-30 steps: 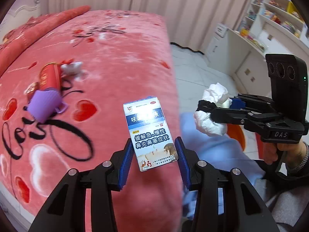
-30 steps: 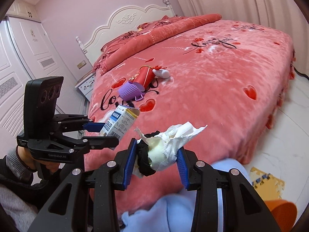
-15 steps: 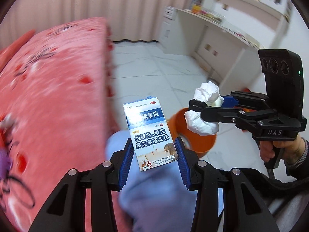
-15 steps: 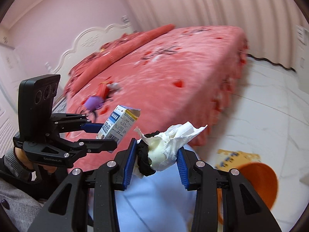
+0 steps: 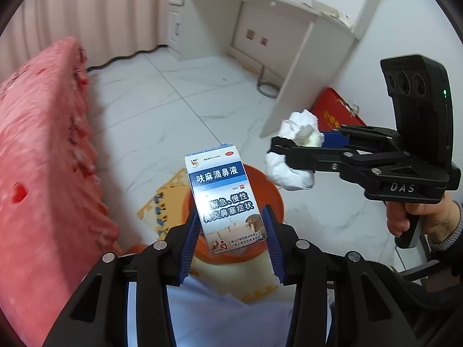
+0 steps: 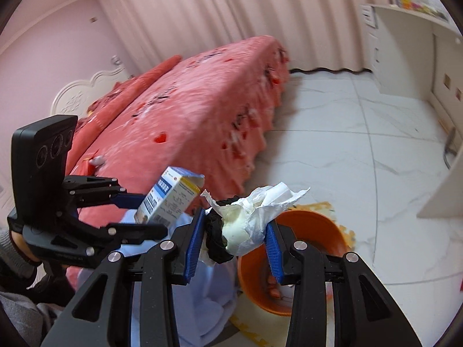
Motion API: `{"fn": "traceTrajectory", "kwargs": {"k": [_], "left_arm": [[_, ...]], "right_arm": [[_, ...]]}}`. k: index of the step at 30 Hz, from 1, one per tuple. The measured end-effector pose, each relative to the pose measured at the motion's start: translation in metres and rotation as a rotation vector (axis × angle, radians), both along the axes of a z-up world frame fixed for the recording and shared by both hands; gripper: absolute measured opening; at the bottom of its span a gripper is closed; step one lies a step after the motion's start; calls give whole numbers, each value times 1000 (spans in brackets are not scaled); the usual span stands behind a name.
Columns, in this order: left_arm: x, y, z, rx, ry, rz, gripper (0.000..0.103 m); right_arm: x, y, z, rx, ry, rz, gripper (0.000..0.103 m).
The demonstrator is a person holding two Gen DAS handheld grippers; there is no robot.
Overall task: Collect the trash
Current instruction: 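Carry the medicine box and tissue wad over the orange bucket, then open both grippers to drop the box and tissue into the bucket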
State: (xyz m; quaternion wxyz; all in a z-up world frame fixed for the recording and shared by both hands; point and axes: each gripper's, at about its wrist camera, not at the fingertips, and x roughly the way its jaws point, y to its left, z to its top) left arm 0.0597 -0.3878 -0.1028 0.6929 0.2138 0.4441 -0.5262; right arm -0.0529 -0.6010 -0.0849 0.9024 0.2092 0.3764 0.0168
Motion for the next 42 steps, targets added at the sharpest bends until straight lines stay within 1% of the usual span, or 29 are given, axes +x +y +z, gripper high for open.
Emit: {"fn": "traceTrajectory", "kwargs": {"k": [4, 8, 15, 18, 19, 21, 22, 28, 32, 33, 34, 35, 37, 38, 40, 41, 42], "left_arm": [[4, -21, -15, 24, 25, -30, 45], [7, -36, -31, 59, 41, -44, 45], [8, -51, -53, 112, 73, -68, 46], [8, -56, -61, 139, 63, -70, 46], [7, -58, -62, 147, 59, -68, 49], [8, -59, -66, 162, 50, -58, 59], [8, -60, -67, 163, 53, -56, 60], [8, -54, -64, 164, 63, -44, 60], [10, -47, -57, 146, 65, -19, 60], [11, -44, -54, 141, 61, -11, 61], [12, -40, -50, 135, 54, -1, 67], [13, -35, -45, 125, 38, 13, 69], [14, -27, -38, 110, 21, 27, 70], [14, -23, -35, 106, 17, 33, 70], [16, -12, -27, 96, -2, 59, 71], [17, -5, -22, 91, -12, 76, 72], [18, 0, -19, 87, -19, 86, 76]], "right_arm": [[1, -19, -15, 0, 19, -40, 40], [0, -33, -40, 29, 60, -76, 40], [2, -39, -73, 68, 120, -102, 40], [4, -43, -84, 84, 146, -120, 44], [5, -44, -86, 87, 153, -124, 44], [5, -46, -91, 93, 163, -134, 47], [5, -46, -92, 92, 166, -135, 47], [7, -43, -91, 98, 166, -124, 47], [9, -37, -82, 98, 151, -109, 47], [9, -35, -79, 98, 145, -105, 47], [9, -33, -76, 99, 140, -99, 47], [10, -30, -72, 95, 134, -93, 47], [11, -22, -63, 90, 120, -76, 48], [12, -19, -59, 88, 116, -68, 52], [14, -11, -52, 78, 105, -53, 54], [16, -5, -47, 72, 98, -40, 54], [18, -1, -43, 69, 94, -30, 54]]}}
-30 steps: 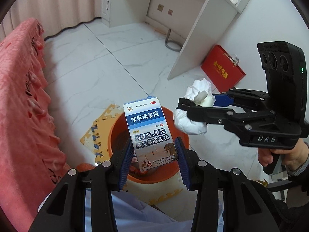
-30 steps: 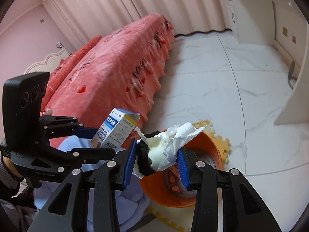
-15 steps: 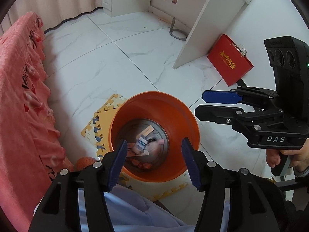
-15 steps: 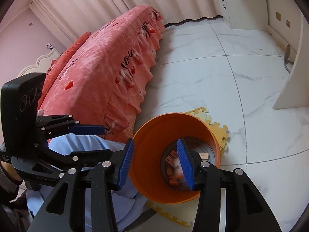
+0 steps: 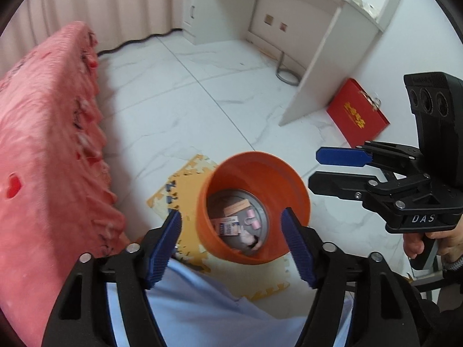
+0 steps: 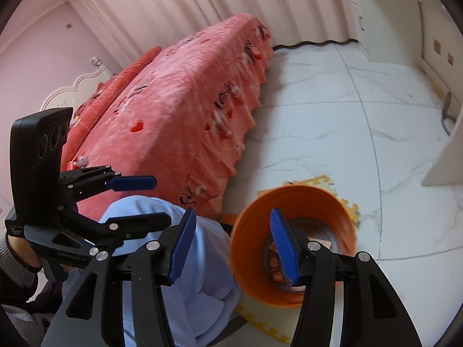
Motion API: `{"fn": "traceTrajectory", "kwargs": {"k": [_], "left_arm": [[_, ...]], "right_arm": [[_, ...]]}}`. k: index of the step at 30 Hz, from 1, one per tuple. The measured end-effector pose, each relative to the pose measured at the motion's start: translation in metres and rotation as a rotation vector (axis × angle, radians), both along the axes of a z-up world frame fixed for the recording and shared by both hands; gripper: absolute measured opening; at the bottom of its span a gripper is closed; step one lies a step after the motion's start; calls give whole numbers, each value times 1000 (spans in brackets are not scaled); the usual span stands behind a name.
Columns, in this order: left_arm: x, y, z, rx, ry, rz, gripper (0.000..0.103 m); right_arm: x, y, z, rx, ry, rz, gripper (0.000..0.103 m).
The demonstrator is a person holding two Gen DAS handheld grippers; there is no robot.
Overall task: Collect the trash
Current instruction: 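Open both grippers to drop the box and tissue into the bucket, then move both tools back over the bed toward the toy and plush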
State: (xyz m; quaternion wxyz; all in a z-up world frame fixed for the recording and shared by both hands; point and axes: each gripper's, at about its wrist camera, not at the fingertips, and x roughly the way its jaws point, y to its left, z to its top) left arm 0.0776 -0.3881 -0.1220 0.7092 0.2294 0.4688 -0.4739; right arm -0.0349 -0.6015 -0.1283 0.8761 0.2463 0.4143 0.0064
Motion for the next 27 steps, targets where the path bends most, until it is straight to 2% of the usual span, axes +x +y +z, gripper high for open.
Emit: {"fn": "traceTrajectory", "kwargs": {"k": [7, 9, 11, 12, 13, 17, 21, 23, 27], "left_arm": [[4, 42, 25, -37, -57, 95, 81], [4, 54, 32, -45, -78, 124, 81], [6, 69, 38, -51, -88, 153, 82], [6, 79, 41, -54, -93, 175, 87], [7, 89, 44, -60, -104, 204, 91], [10, 129, 55, -87, -113, 307, 92], [13, 183, 63, -91, -139, 451, 92], [13, 207, 67, -97, -146, 507, 96], [15, 267, 73, -99, -163, 644, 97]], "right_arm": [[14, 35, 28, -28, -37, 64, 63], [17, 43, 35, -37, -43, 78, 72], [22, 54, 42, -46, -56, 99, 76], [24, 59, 44, -48, -58, 108, 80], [27, 64, 47, -51, -59, 115, 81], [40, 93, 58, -59, -73, 173, 88], [57, 125, 65, -64, -80, 241, 91], [67, 144, 69, -69, -85, 280, 92], [90, 184, 77, -81, -95, 365, 93]]}}
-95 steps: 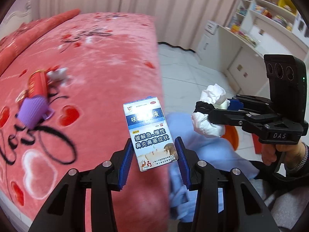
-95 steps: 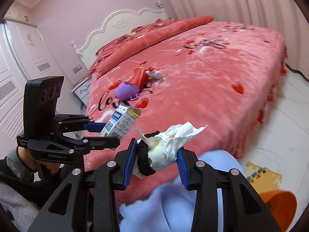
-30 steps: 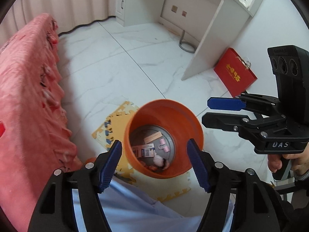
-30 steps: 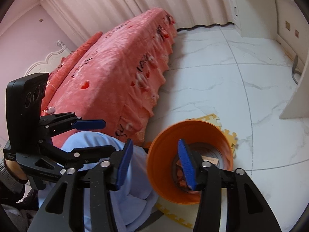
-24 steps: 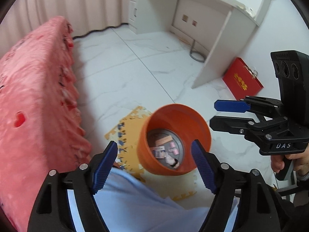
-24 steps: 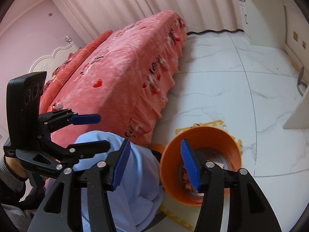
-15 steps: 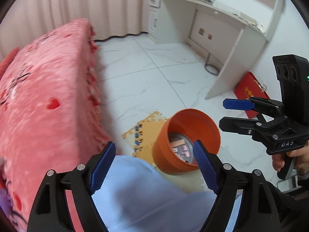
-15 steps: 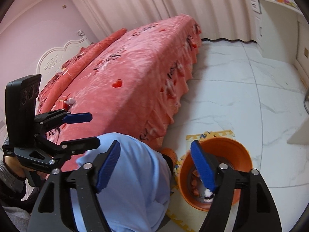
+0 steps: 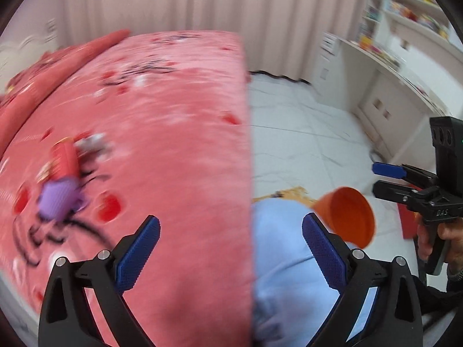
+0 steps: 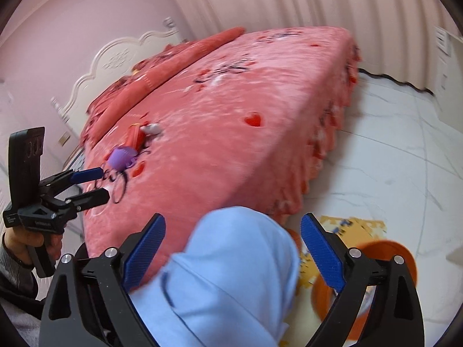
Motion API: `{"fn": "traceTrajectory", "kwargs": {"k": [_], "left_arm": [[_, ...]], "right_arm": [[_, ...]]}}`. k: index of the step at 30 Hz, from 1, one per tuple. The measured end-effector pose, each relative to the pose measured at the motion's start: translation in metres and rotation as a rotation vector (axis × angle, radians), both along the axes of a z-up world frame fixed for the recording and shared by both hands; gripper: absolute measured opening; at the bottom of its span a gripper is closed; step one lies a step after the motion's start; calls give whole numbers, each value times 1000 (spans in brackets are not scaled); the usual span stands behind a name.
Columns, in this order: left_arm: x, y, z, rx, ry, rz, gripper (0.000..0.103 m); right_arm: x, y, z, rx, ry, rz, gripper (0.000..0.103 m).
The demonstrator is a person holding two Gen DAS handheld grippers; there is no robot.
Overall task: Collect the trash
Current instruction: 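Move both tools back over the bed toward the toy and plush, then grasp the red toy figure with the left gripper while the right grasps the white plush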
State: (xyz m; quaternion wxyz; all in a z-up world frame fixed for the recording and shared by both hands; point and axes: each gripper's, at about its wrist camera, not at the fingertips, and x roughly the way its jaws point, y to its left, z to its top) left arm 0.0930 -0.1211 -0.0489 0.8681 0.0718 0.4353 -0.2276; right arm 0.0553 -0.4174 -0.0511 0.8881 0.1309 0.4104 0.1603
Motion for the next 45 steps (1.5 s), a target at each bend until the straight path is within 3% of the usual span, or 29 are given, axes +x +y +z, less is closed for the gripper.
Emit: {"fn": "traceTrajectory", "kwargs": {"k": [7, 15, 27, 35, 45], "left_arm": [[-1, 92, 8, -6, -3, 205, 97], [21, 165, 14, 4, 0, 328, 97], [112, 224, 5, -11, 19, 333, 97], [171, 247, -26, 35, 81, 312, 97], [218, 257, -71, 71, 162, 228, 97]], "right_arm": [[44, 81, 10, -32, -14, 168, 93], [94, 158, 21, -48, -46, 305, 93], [179, 240, 28, -70, -94, 424, 93], [246, 273, -2, -112, -74, 440, 92], [307, 306, -50, -193, -43, 500, 83]]}}
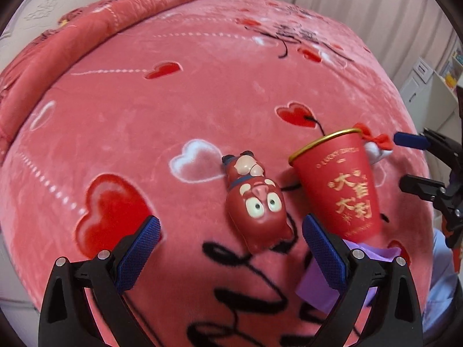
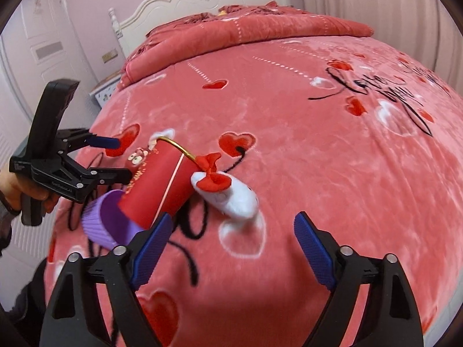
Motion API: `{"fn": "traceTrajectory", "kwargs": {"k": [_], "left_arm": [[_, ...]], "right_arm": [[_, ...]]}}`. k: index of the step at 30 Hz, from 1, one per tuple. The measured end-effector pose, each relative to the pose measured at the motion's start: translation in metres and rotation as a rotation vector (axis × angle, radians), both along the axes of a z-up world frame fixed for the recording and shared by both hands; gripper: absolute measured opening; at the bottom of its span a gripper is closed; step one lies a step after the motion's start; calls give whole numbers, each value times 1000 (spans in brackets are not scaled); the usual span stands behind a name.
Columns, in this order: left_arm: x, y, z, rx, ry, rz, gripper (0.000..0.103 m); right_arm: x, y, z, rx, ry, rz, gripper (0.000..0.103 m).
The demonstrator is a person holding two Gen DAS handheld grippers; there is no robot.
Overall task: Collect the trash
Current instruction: 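Grasp the red toy figure with the left gripper while the right grasps the white plush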
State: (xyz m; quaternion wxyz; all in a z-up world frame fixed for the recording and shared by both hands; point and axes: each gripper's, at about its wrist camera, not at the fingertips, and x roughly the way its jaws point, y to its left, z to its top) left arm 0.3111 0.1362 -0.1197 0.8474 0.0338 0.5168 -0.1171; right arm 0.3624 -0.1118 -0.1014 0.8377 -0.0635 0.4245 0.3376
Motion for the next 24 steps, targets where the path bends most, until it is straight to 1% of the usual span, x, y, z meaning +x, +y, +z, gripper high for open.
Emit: {"fn": "traceTrajectory", "kwargs": {"k": [1, 3, 4, 5, 6, 7, 10, 11, 12, 14, 15, 16, 17, 18, 19, 24], "left_arm": [[4, 0, -3, -20, 8, -16, 97], [11, -1, -10, -35, 16, -55, 97], [13, -2, -12, -42, 18, -64, 95], [17, -1, -13, -60, 22, -72, 93], [21, 1, -13, -84, 24, -78, 88], [24, 3, -14, -93, 22, -86, 84], [27, 4, -18, -71, 39, -129, 81], [28, 4, -19, -66, 44, -142, 79], [27, 5, -19, -60, 47, -153, 77], [27, 4, -20, -50, 47, -160, 71], [27, 3, -20, -29, 39, -160, 62], [27, 3, -20, -27, 35, -153, 51], [27, 5, -20, -39, 33, -143, 45], [27, 9, -19, -62, 35, -124, 42], [26, 10, -18, -69, 34, -117, 41], [14, 15, -6, -57, 22, -99, 39]], "right_arm": [[3, 5, -3, -10, -6, 13, 82], [11, 16, -12, -35, -16, 46, 75], [13, 19, -14, -42, -16, 52, 73], [17, 23, -17, -47, -17, 64, 67], [19, 26, -19, -49, -16, 78, 63], [21, 28, -21, -56, -19, 84, 62], [24, 31, -26, -70, -23, 101, 56], [26, 32, -28, -71, -20, 103, 49], [26, 31, -29, -69, -17, 106, 44], [27, 30, -29, -55, -24, 110, 42], [26, 30, -28, -49, -27, 111, 41], [26, 30, -29, -44, -27, 112, 40], [27, 30, -29, -42, -25, 109, 39], [26, 29, -29, -35, -23, 105, 38], [25, 26, -27, -19, -20, 99, 37], [15, 16, -15, -5, -34, 86, 37]]}}
